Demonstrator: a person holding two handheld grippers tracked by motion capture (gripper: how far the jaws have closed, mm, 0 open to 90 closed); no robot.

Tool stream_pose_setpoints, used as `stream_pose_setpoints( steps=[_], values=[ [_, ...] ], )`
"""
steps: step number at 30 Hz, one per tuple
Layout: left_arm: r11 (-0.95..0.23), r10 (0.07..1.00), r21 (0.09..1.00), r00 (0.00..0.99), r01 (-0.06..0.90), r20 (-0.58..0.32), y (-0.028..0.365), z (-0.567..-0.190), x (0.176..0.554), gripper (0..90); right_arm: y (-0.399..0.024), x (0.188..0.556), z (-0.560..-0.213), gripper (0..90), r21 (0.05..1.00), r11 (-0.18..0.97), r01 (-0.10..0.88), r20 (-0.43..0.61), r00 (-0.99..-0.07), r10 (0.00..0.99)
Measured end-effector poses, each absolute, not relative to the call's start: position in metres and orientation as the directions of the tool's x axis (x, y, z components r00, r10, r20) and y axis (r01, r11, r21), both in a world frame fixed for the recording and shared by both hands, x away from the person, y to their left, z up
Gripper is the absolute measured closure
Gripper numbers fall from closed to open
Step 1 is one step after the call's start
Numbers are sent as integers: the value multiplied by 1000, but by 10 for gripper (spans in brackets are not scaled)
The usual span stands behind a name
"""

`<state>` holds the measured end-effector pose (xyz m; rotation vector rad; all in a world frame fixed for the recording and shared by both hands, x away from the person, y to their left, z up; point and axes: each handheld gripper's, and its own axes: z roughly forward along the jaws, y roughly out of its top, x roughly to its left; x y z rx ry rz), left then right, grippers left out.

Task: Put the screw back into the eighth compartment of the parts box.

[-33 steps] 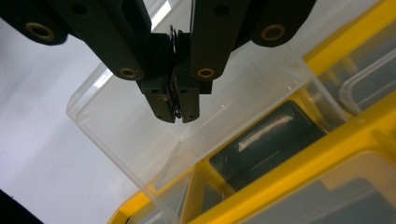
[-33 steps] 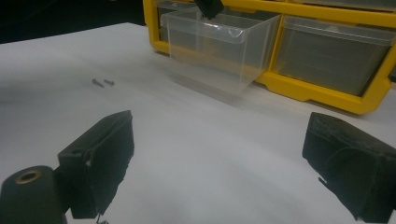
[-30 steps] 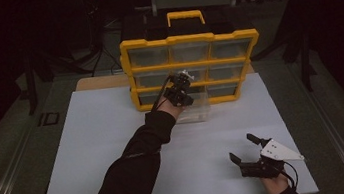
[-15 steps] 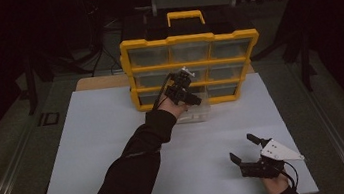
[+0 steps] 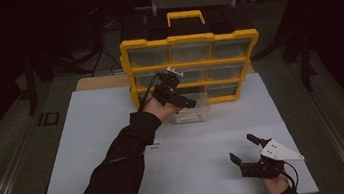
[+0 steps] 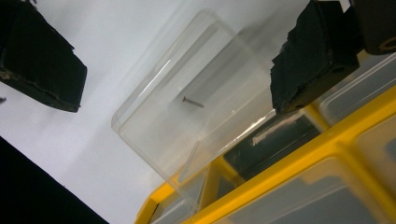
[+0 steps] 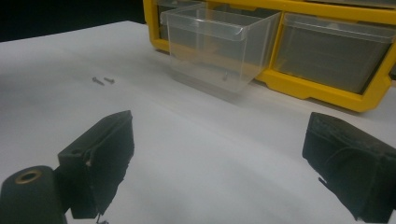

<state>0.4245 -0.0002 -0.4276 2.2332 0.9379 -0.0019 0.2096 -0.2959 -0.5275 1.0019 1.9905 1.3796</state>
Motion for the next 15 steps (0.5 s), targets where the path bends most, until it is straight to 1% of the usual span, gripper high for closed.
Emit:
stream_pose_setpoints(
  steps=[1, 2, 3, 4, 5, 6, 7, 10, 15],
  values=[
    [-489, 625, 607, 737, 626, -256, 0, -428, 425, 31, -296, 210, -527, 91, 937, 210, 280, -2, -595, 804],
    [-499, 616, 615, 749, 610, -243, 8, -427, 423, 31, -296, 209, -527, 91, 937, 210, 279, -3, -594, 804],
    [-499, 616, 615, 749, 610, -243, 8, -427, 423, 31, -296, 209, -527, 91, 937, 210, 280, -3, -595, 804],
    [-500, 608, 625, 757, 600, -240, 17, -426, 421, 31, -296, 210, -527, 91, 937, 210, 280, -2, -595, 804],
    [-500, 608, 625, 757, 600, -240, 17, -426, 421, 32, -296, 210, -527, 91, 937, 210, 280, -2, -595, 804],
    [-499, 597, 634, 765, 591, -243, 26, -425, 419, 32, -296, 209, -528, 91, 936, 210, 282, -1, -595, 804],
    [-499, 597, 634, 765, 591, -243, 26, -425, 419, 32, -296, 209, -528, 91, 936, 210, 282, -1, -595, 804],
    [-493, 589, 651, 772, 577, -239, 42, -423, 414, 32, -296, 209, -527, 91, 937, 208, 280, -2, -592, 806],
    [-495, 573, 665, 785, 560, -235, 55, -422, 408, 32, -296, 209, -527, 91, 937, 207, 282, -1, -591, 807]
  ],
)
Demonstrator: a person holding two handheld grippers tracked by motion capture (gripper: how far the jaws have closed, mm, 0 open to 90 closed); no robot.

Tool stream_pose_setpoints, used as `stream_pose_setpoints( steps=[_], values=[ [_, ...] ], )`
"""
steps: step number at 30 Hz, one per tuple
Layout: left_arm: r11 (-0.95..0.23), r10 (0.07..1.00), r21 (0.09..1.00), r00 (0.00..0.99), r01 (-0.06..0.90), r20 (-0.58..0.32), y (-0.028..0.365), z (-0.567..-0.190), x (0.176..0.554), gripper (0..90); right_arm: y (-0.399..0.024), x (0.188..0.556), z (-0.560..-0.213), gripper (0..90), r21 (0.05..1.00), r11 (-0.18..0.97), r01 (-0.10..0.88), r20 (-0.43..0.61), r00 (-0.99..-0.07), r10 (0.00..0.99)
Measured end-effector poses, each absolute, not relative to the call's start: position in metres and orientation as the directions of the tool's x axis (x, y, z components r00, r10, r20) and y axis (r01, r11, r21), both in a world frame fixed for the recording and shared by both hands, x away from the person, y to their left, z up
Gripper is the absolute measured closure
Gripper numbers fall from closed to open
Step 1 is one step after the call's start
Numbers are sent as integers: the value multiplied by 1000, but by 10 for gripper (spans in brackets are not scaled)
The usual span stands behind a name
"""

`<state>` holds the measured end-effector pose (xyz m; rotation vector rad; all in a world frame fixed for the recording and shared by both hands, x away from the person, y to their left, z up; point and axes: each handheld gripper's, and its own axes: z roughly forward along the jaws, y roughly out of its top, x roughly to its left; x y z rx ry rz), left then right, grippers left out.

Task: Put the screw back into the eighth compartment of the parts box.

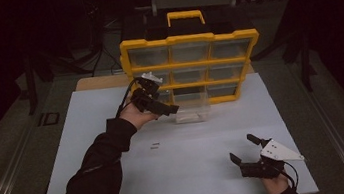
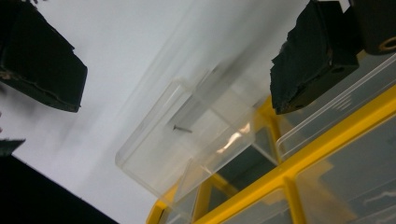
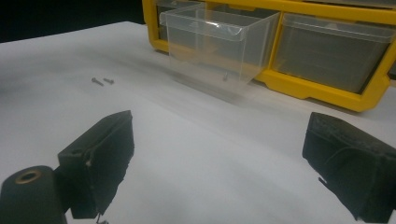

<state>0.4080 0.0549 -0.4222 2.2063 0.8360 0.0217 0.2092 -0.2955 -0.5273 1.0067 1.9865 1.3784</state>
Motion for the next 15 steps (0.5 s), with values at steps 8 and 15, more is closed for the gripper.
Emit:
stream_pose_setpoints(
  steps=[8, 15],
  values=[
    [-528, 518, 675, 825, 516, -226, 73, -427, 394, 33, -295, 209, -527, 91, 937, 208, 281, 0, -596, 803],
    [-541, 473, 688, 852, 483, -226, 86, -437, 385, 33, -295, 209, -528, 91, 938, 207, 278, 1, -599, 800]
  ],
)
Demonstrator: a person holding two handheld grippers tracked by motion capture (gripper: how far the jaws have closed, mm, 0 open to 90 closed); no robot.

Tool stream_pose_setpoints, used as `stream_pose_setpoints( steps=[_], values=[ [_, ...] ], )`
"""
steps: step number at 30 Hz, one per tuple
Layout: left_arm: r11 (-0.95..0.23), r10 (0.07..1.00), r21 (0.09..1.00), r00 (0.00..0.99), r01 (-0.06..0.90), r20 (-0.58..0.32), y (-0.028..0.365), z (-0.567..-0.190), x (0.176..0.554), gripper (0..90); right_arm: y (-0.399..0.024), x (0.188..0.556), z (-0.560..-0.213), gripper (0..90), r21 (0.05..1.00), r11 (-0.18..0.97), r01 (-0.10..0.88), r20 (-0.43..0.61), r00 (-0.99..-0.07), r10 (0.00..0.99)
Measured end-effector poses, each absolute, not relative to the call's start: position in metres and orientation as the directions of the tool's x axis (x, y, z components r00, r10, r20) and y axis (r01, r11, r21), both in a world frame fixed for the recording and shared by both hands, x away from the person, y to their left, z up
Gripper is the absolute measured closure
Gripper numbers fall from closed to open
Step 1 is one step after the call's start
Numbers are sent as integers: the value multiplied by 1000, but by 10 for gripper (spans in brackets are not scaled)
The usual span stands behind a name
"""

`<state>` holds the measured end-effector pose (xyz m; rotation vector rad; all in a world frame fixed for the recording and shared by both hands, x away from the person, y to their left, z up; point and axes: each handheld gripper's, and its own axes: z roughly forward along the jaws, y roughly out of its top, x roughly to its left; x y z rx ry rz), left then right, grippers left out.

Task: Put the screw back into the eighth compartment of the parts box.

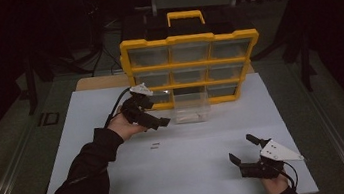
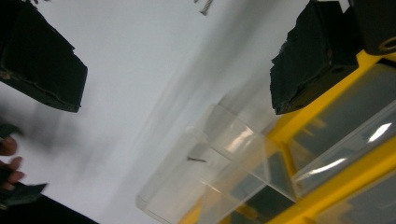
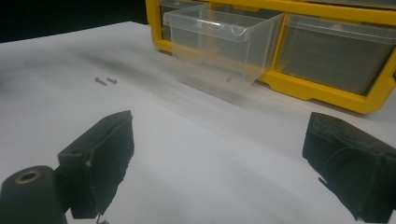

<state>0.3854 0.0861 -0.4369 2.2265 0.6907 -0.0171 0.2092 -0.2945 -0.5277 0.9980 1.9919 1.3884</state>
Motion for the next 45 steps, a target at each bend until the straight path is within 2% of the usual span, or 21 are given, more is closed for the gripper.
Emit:
stream_pose_setpoints(
  steps=[11, 13, 18, 25, 34, 41, 45],
  values=[
    [-550, 456, 701, 866, 454, -203, 99, -454, 376, 71, -294, 210, -529, 91, 942, 197, 270, 8, -609, 793],
    [-547, 444, 710, 873, 444, -203, 101, -457, 375, 124, -293, 210, -529, 91, 941, 198, 273, 11, -611, 792],
    [-541, 421, 730, 886, 417, -194, 104, -466, 372, 187, -293, 210, -529, 91, 941, 201, 274, 9, -611, 792],
    [-581, 391, 713, 903, 392, -178, 112, -490, 368, 379, -292, 210, -529, 91, 938, 212, 276, 3, -616, 788],
    [-608, 358, 693, 913, 388, -197, 118, -506, 365, 569, -292, 210, -529, 91, 937, 213, 276, 3, -618, 787],
    [-633, 354, 664, 912, 398, -209, 117, -522, 365, 669, -291, 210, -530, 91, 935, 216, 282, 7, -624, 781],
    [-658, 369, 634, 908, 406, -198, 114, -531, 366, 695, -291, 210, -530, 91, 935, 217, 281, 7, -625, 781]
  ],
)
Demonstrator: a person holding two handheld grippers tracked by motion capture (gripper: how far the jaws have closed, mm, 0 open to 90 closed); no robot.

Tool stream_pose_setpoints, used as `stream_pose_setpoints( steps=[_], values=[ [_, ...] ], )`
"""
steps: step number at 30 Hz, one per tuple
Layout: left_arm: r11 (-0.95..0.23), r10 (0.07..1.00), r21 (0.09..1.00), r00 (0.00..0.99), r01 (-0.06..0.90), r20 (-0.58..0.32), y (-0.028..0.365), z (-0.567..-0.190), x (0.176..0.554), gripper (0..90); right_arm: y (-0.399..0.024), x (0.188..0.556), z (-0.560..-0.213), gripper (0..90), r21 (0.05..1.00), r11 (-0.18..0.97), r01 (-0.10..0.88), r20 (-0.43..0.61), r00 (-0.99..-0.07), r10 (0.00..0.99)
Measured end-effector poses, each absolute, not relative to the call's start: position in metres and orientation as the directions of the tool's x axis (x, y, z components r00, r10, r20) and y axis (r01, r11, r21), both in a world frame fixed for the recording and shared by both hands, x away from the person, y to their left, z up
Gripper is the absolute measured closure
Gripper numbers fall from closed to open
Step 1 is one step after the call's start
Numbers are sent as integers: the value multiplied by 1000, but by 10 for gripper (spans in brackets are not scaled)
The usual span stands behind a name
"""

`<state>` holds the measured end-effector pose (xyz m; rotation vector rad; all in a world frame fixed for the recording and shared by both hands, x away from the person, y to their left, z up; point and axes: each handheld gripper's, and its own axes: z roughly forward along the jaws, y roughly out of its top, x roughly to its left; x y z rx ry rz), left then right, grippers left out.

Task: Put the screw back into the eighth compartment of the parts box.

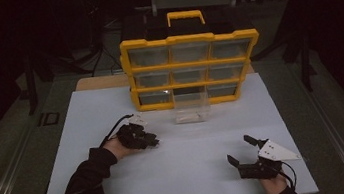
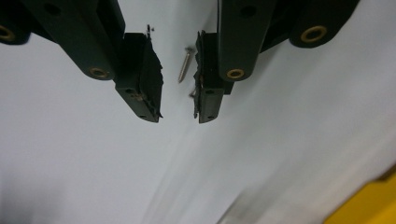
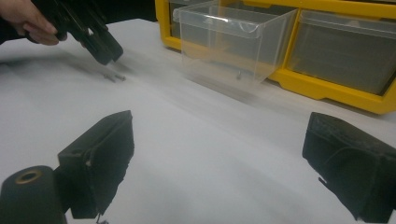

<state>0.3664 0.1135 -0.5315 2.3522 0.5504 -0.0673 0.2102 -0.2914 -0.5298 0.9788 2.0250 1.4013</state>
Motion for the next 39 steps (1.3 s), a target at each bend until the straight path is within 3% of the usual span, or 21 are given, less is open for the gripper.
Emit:
stream_pose_setpoints(
  steps=[9, 32, 39],
  values=[
    [-671, 384, 616, 904, 412, -187, 108, -540, 371, 781, -292, 210, -530, 91, 935, 216, 280, 6, -625, 781],
    [-711, 391, 572, 906, 409, -163, 99, -547, 374, 865, -292, 210, -529, 91, 935, 215, 282, 7, -622, 783],
    [-686, 414, 597, 898, 415, -148, 101, -533, 376, 870, -293, 210, -529, 91, 935, 213, 282, 8, -620, 785]
  ],
)
